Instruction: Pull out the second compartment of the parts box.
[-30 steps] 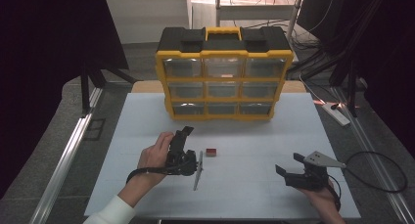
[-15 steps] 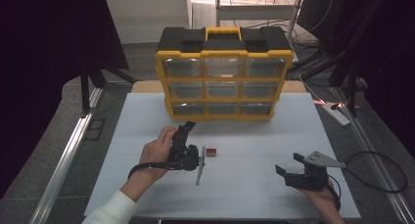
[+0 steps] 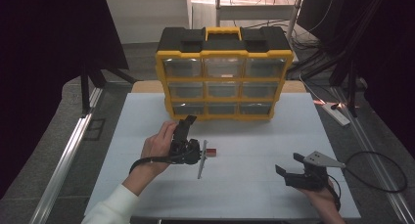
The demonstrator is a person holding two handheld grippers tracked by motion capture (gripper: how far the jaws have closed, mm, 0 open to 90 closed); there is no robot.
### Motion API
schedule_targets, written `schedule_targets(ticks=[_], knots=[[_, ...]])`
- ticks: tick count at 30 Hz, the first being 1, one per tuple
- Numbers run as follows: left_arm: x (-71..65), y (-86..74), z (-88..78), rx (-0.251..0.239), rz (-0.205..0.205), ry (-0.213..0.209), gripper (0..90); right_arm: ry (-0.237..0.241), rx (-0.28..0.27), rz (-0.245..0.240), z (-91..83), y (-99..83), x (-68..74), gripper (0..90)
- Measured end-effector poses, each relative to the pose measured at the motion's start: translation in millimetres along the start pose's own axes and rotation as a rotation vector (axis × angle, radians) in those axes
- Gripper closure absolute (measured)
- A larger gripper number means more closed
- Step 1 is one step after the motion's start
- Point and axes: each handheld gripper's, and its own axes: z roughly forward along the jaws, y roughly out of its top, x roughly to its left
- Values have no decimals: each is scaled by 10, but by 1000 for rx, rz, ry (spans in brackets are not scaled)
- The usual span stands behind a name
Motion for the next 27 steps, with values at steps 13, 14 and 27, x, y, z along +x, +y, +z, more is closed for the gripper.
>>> schedule_targets(ticks=[13,14,27], knots=[[116,-4,65,8,-9,19,62,0,0,-2,2,0,-1,139],[127,-3,70,7,-10,20,63,0,-1,-2,3,0,-1,139],[194,27,148,14,-4,28,64,0,0,-1,1,0,0,139]])
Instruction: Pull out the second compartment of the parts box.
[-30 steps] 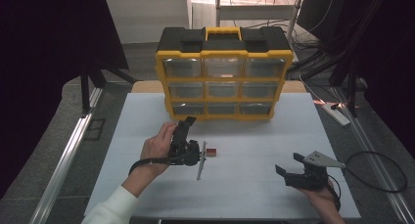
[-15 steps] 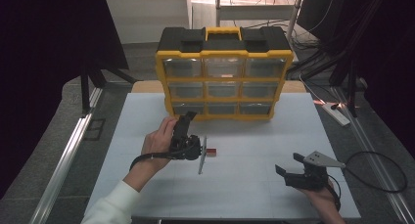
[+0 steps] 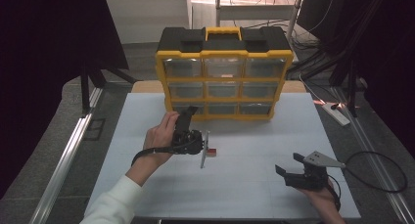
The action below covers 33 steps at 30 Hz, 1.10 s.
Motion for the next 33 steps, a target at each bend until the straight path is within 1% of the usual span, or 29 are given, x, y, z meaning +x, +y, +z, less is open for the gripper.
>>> schedule_targets(ticks=[4,6,7,8,9,10,11,17,22,24,26,33], knots=[[42,-2,24,6,7,4,65,0,0,-1,1,0,-1,139],[61,-6,38,5,-1,7,65,0,0,-1,2,0,-1,139],[79,-4,43,10,6,8,65,0,1,-1,2,0,0,139],[84,-6,54,8,-1,8,65,0,2,-1,2,0,0,139],[100,-2,62,12,6,10,65,-1,2,-2,3,-1,0,139],[105,-2,72,12,-1,9,65,-1,3,-1,4,-1,1,139],[122,4,80,13,7,12,65,-1,2,-1,5,-1,0,139],[196,27,127,10,-1,23,65,-2,2,0,5,-1,0,138],[258,53,163,12,4,31,65,-3,1,-1,6,-1,-3,139],[260,57,173,12,-4,30,65,-4,1,0,7,-1,-4,139],[279,73,194,13,4,32,66,-6,1,0,8,-1,-4,138],[303,87,228,9,5,34,66,-8,1,4,5,-1,-7,138]])
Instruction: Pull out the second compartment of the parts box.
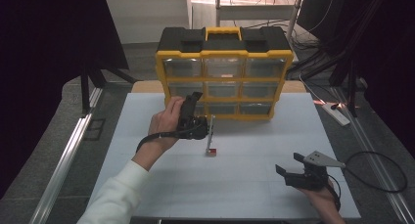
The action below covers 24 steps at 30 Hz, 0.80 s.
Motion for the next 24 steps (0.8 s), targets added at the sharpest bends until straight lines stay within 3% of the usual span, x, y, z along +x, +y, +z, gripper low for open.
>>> schedule_targets(ticks=[24], knots=[[173,8,112,14,-23,24,67,-1,2,-1,6,0,-3,139]])
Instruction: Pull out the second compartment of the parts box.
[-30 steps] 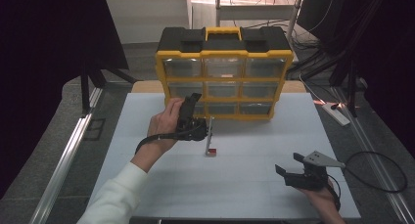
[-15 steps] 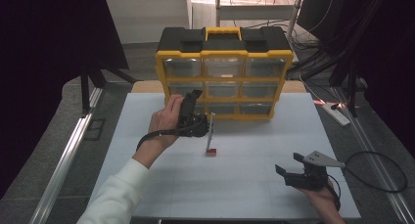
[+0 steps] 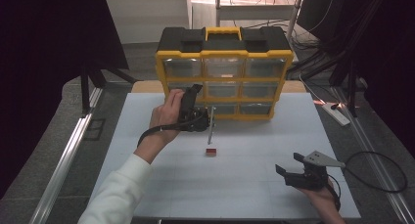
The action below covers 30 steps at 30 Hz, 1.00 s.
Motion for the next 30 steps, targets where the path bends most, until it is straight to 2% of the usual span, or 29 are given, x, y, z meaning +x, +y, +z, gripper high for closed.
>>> schedule_targets(ticks=[25,30], knots=[[153,50,119,9,5,15,69,3,0,-5,3,2,2,138],[188,69,135,6,-5,20,69,4,-1,0,-3,2,-1,138]])
